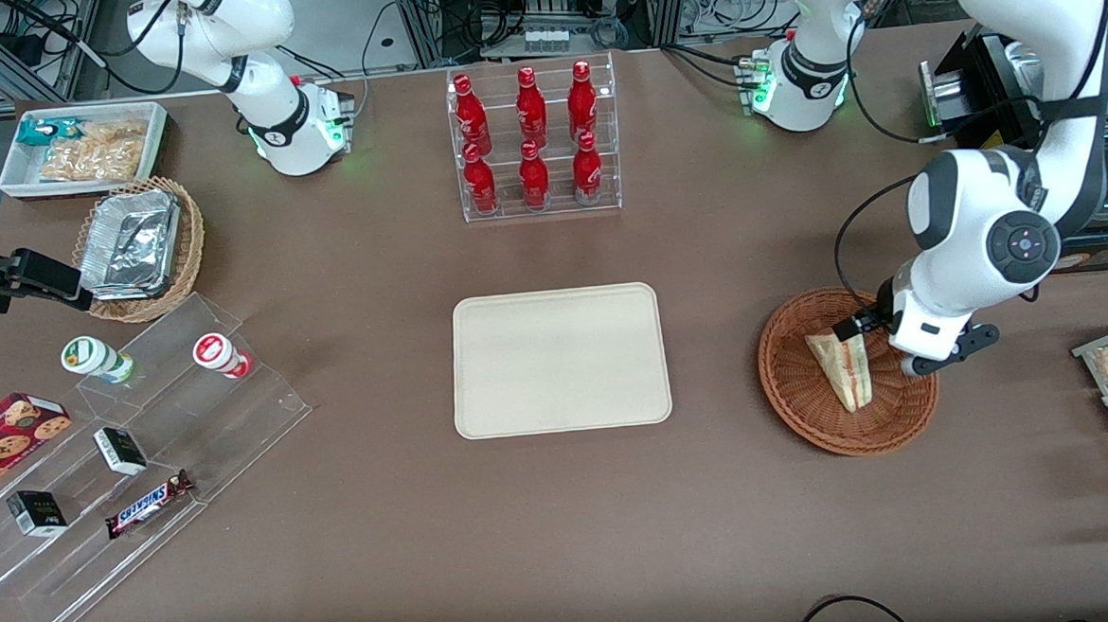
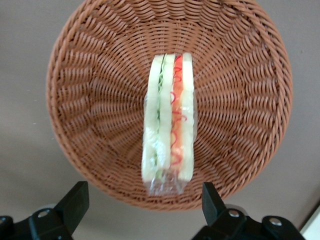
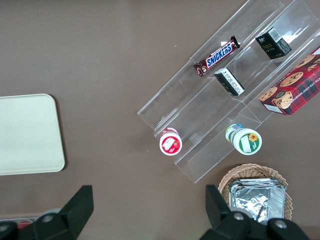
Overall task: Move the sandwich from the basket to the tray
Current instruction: 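Lower the left gripper and close it on the sandwich wedge, then lift the sandwich and carry it with the left gripper over the tray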
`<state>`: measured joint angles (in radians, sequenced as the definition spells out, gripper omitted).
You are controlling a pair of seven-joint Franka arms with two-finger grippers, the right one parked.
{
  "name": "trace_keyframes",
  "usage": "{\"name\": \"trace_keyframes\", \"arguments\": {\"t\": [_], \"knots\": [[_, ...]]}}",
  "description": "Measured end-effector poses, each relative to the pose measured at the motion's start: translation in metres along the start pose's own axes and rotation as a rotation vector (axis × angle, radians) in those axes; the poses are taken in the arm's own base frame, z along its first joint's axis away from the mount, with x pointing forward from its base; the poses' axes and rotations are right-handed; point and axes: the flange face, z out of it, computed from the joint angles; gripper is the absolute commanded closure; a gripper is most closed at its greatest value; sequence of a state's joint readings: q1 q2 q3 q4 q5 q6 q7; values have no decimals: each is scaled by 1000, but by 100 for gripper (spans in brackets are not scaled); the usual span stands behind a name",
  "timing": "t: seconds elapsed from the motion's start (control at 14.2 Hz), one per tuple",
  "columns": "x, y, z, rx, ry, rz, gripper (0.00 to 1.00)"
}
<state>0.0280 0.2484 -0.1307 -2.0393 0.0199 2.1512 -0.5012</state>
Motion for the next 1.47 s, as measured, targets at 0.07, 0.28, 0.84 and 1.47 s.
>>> {"name": "trace_keyframes", "arguments": {"t": [0.07,0.28,0.84,1.47], "knots": [[2,2,5,-4,4,-8,0],[7,7,23,-13,10,-20,0],[5,23,60,-10,-10,-3,79],[9,28,29,-19,33,58,87]]}}
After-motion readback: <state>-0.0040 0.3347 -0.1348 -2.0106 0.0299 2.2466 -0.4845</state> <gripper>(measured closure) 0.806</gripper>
